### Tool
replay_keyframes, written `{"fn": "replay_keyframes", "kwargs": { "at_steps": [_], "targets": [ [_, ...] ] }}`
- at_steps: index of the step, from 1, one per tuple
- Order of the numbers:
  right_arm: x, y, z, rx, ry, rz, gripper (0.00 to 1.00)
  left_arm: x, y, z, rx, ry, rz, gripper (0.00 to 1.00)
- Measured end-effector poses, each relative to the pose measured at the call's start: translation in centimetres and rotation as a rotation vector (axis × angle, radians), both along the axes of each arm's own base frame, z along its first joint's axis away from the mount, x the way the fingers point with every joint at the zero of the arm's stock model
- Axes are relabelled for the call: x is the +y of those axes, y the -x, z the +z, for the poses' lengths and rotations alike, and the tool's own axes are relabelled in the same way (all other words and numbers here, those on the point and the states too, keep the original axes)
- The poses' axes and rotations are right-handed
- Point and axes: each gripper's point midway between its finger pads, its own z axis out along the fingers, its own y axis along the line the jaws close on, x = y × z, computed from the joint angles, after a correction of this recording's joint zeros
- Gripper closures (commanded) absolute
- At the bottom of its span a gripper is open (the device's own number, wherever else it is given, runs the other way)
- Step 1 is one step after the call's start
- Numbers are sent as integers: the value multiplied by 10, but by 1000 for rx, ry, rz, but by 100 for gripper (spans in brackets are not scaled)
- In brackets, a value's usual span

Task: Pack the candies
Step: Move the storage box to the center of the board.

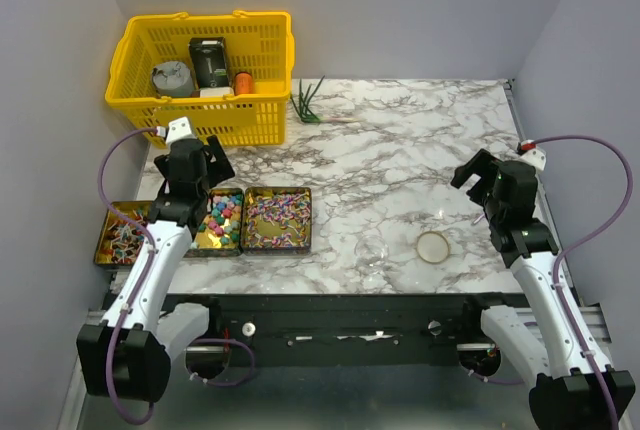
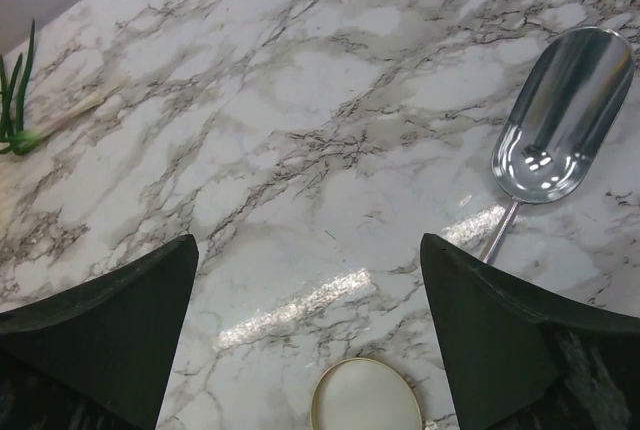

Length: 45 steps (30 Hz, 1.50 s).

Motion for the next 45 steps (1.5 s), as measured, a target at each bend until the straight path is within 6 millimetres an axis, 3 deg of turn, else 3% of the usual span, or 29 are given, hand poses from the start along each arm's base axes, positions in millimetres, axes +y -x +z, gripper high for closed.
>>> {"fn": "replay_keyframes", "kwargs": {
  "at_steps": [10,18,23,26,34,45],
  "targets": [
    [3,0,-5,20,-20,9,0,6,18,29,-115,16,34,1],
    [11,4,-23,111,-42,40,0,41,33,3,124,28,241,1],
    [17,6,-25,125,-59,67,0,97,59,-33,314,41,447,7],
    [19,8,-28,136,-66,79,0,118,73,-53,390,80,526,9],
    [21,12,-39,190,-70,87,0,107,82,-84,481,143,506,25],
    [20,14,-40,200,-63,90,0,100,90,-126,609,167,493,44]
  ]
}}
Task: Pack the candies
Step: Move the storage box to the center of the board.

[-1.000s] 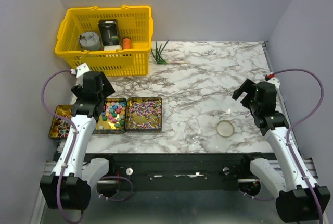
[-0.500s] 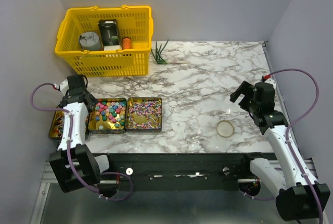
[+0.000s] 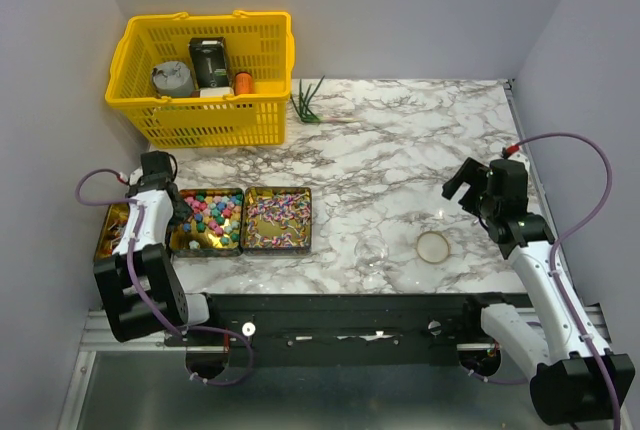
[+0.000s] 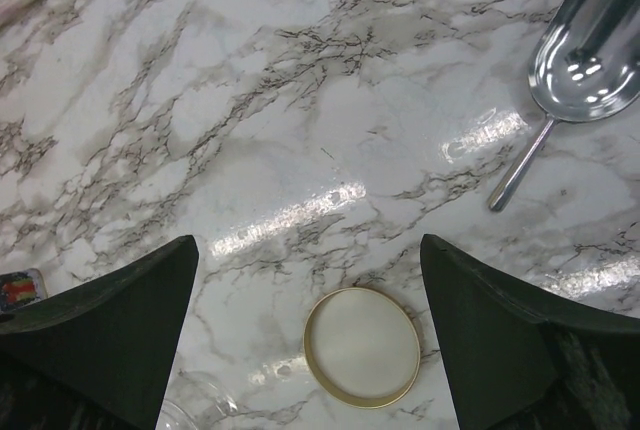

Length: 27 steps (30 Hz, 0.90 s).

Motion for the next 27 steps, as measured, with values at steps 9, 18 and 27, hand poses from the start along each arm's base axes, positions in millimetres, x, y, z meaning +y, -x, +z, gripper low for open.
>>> {"fn": "replay_keyframes", "kwargs": {
  "at_steps": [9,18,27],
  "targets": [
    [-1,8,2,2,5,2,0,-8,-13,-13,-9,62,-31,62],
    [-1,10,5,-9,1,3,0,-43,-36,-15,-31,103,-115,64],
    [7,9,-3,28,-28,32,0,-119,-58,-25,-23,167,-284,66]
  ]
}}
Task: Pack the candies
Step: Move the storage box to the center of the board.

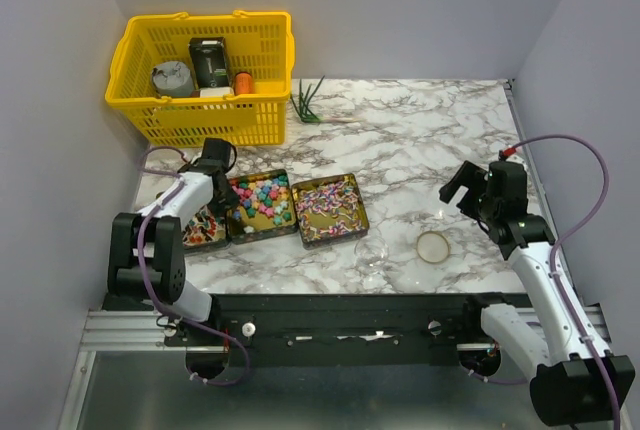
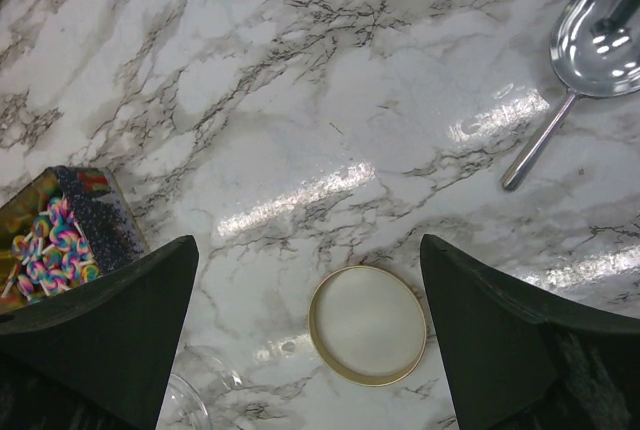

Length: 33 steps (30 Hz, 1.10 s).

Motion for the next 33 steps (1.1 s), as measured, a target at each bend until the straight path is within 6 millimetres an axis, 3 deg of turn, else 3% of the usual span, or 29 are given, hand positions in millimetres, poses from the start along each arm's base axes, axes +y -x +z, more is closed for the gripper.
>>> {"fn": "replay_keyframes", "kwargs": {
  "at_steps": [6,14,22,27,33],
  "targets": [
    [4,0,-14,59,-10,19,4,-38,-5,-3,6,28,-70,66],
    [-15,14,-67,361,53,-109,13,-83,-26,-2,1,59,-147,68],
    [-48,11,-67,406,97,-268,13,-133,-44,0,-11,89,-251,69],
    [-72,15,-83,474,97,-359,13,-146,-53,-1,-11,95,-285,75],
    [-87,20,-100,543,93,-416,14,-149,-55,0,-12,82,-331,80]
  ]
}}
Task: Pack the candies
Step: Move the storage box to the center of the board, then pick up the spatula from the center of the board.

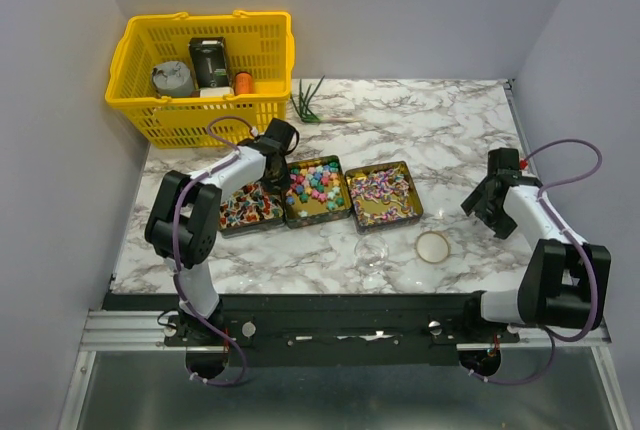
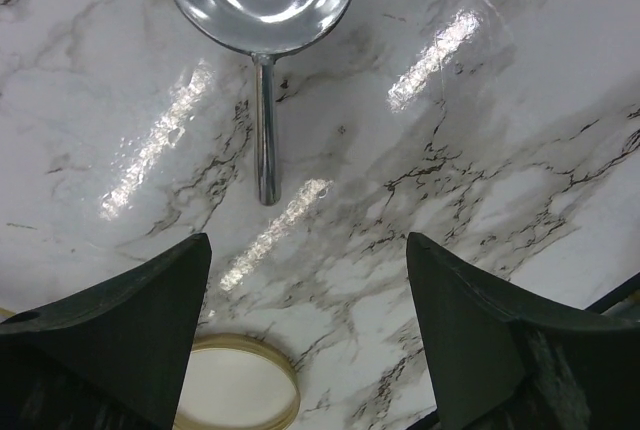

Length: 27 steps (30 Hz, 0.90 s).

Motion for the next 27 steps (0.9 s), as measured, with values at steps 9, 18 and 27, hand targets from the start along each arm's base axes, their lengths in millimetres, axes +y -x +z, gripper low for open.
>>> {"fn": "replay_keyframes", "kwargs": {
  "at_steps": [9,18,27],
  "targets": [
    [-10,-4,-20,47,7,-26,14,-1,3,0,-6,-23,-68,80],
    [-16,-10,-33,46,-7,-46,22,-1,23,-1,-8,-21,-104,82],
    [-12,-20,-37,23,-35,-36,46,-4,49,-2,-4,-17,-132,65]
  ]
}}
